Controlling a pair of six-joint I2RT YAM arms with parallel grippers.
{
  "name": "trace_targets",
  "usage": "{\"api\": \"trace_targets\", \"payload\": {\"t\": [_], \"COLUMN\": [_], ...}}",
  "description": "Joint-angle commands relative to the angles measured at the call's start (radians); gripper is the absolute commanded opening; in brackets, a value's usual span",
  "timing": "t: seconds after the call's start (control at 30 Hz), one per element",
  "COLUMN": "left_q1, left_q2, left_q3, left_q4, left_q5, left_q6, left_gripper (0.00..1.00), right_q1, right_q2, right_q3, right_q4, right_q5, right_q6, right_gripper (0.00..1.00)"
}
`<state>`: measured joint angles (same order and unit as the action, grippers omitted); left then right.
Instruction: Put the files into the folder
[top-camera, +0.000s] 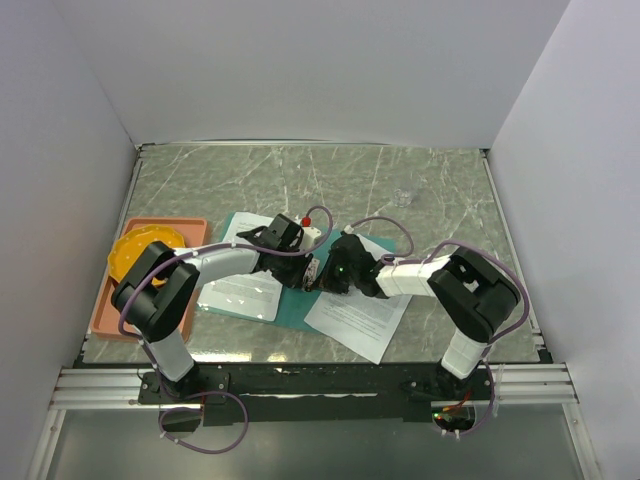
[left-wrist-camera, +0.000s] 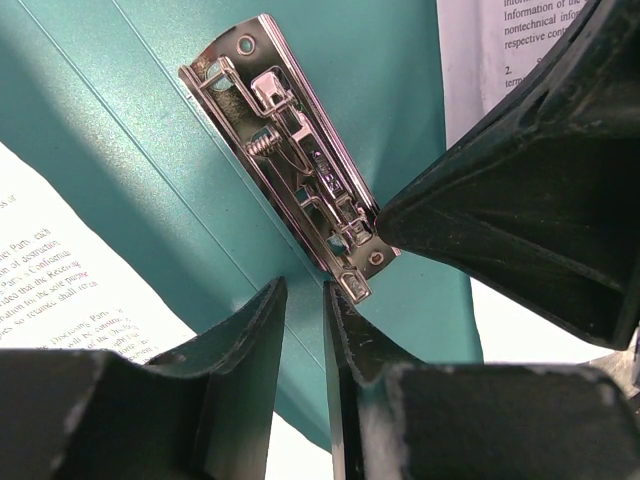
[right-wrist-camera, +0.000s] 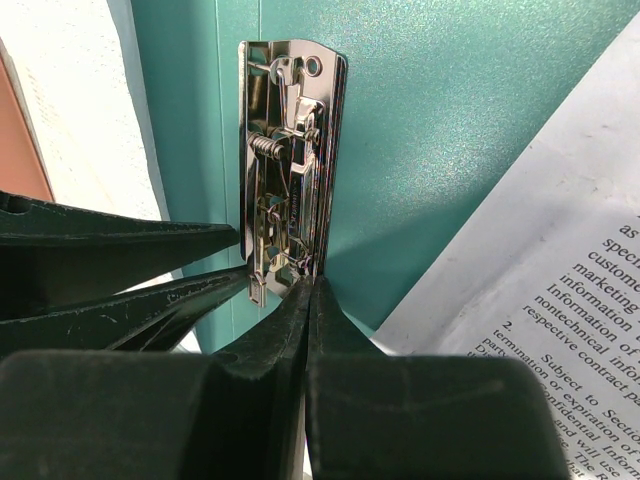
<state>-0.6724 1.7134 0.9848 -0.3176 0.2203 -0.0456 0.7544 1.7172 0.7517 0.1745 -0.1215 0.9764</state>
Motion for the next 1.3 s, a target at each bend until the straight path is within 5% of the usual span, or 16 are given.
{"api": "trace_targets", "payload": {"t": [0.0, 0.37, 1.27], "left_q1": [-0.016, -0.016, -0.062], "left_q2": [-0.035, -0.084, 0.109], "left_q3": [0.031, 0.028, 0.071], "left_q4": [0.023, 0.02, 0.012], "left_q5": [0.059, 0.074, 0.043], "left_q6": [-0.013, -0.017, -0.014], "left_gripper": [0.29, 0.28, 0.24], "right_q1": [0.003, 0.002, -0.017], "right_q2": [0.073, 0.082, 0.077], "right_q3": [-0.055, -0.074, -0.11], "right_q4": [-0.13, -0.116, -0.102], "right_q5": [0.037, 0.028, 0.011], "right_q6": [-0.027, -0.022, -0.018], "right_gripper": [0.0, 0.0, 0.0]}}
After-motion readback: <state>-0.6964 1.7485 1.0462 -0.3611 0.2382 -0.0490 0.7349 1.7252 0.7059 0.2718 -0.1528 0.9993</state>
